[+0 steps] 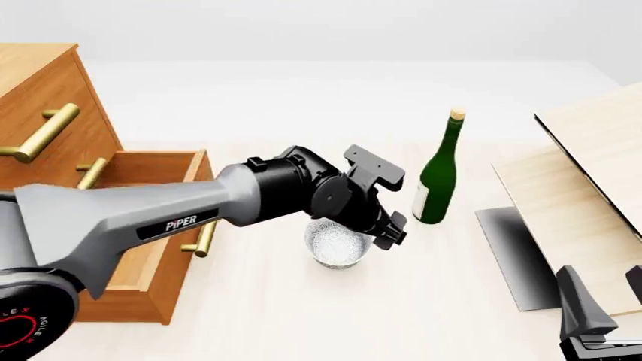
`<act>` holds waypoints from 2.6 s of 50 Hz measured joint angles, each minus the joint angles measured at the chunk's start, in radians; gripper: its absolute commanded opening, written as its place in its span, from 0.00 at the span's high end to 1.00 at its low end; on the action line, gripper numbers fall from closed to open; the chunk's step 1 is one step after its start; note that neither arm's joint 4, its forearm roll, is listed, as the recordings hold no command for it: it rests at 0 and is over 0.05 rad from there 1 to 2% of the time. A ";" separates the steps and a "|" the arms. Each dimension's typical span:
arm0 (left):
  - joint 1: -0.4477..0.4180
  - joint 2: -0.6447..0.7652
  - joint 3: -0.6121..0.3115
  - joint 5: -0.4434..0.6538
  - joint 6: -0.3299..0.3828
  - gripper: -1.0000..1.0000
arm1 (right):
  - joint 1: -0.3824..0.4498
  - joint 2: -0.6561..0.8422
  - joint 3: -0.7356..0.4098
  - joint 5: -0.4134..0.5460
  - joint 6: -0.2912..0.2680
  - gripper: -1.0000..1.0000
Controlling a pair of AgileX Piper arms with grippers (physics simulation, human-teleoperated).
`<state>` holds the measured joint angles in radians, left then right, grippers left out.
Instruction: Put the bowl in the bottom drawer of the cabinet.
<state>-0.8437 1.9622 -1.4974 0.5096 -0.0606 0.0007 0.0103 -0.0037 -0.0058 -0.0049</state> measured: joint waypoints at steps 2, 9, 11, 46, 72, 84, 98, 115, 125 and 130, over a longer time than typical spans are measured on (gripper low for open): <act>-0.002 0.004 0.003 -0.006 -0.003 0.00 | 0.000 0.000 0.000 0.000 0.000 0.00; -0.005 0.017 0.014 -0.026 -0.015 0.00 | 0.000 0.000 0.000 0.000 0.000 0.00; -0.005 0.019 0.015 -0.027 -0.018 0.00 | 0.000 0.000 0.000 0.000 0.000 0.00; 0.007 0.076 0.032 -0.063 -0.055 0.00 | 0.000 0.000 0.000 0.000 0.000 0.00; 0.014 0.108 0.046 -0.095 -0.075 0.00 | 0.000 0.000 0.000 0.000 0.000 0.00; 0.014 0.120 0.056 -0.114 -0.086 0.00 | 0.000 0.000 0.000 0.000 0.000 0.00; 0.003 0.128 0.071 -0.141 -0.107 0.00 | 0.000 0.000 0.000 0.000 0.000 0.00; -0.001 0.139 0.097 -0.177 -0.129 0.00 | 0.000 0.000 0.000 0.000 0.000 0.00; 0.003 0.146 0.109 -0.191 -0.137 0.00 | 0.000 0.000 0.000 0.000 0.000 0.00; 0.005 0.151 0.113 -0.196 -0.139 0.00 | 0.000 0.000 0.000 0.000 0.000 0.00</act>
<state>-0.8382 2.1128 -1.3848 0.3137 -0.1997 0.0008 0.0104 -0.0037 -0.0058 -0.0050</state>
